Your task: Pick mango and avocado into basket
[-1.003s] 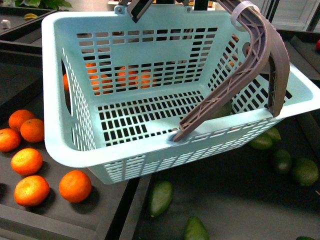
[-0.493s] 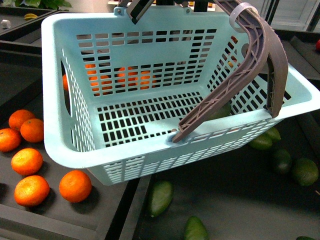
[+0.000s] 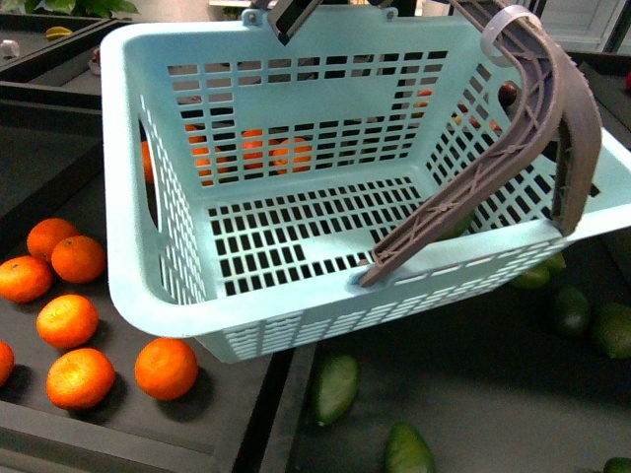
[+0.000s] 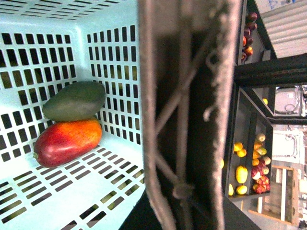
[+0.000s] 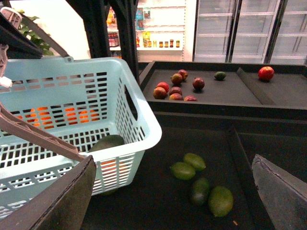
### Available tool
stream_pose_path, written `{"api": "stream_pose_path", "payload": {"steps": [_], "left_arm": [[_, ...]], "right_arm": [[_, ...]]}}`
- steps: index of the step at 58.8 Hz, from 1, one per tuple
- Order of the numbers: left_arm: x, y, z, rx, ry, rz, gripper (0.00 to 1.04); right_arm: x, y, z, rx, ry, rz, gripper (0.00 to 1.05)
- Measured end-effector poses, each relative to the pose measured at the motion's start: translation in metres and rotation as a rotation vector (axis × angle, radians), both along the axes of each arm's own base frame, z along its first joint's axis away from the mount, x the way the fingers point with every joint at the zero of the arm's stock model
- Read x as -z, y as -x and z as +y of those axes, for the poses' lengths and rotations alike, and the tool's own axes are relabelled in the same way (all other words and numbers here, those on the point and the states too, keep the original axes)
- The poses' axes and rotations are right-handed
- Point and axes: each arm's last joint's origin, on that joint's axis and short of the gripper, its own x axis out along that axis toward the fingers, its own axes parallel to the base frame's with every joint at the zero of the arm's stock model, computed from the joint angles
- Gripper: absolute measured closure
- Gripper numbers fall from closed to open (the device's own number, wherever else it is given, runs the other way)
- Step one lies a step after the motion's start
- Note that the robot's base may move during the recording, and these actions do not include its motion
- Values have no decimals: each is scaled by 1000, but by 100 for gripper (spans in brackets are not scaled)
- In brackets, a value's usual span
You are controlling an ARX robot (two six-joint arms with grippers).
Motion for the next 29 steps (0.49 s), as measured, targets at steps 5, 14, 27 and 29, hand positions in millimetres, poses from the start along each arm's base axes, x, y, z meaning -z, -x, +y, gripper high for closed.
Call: {"api": "stream_pose_path", "payload": {"steps": [5,14,27,29], "left_arm": [[0,1,-2,19,14,9,99],[0,0,-1,5,16,12,99],[1,-2,4,-17,1,4,99],[1,-3,5,-20,0,3,99]], "right_arm": [[0,0,0,-2,0,2,8],[0,0,0,-2,0,2,8],[0,0,0,-5,1,4,8],[0,0,0,-5,0,2,8]]}}
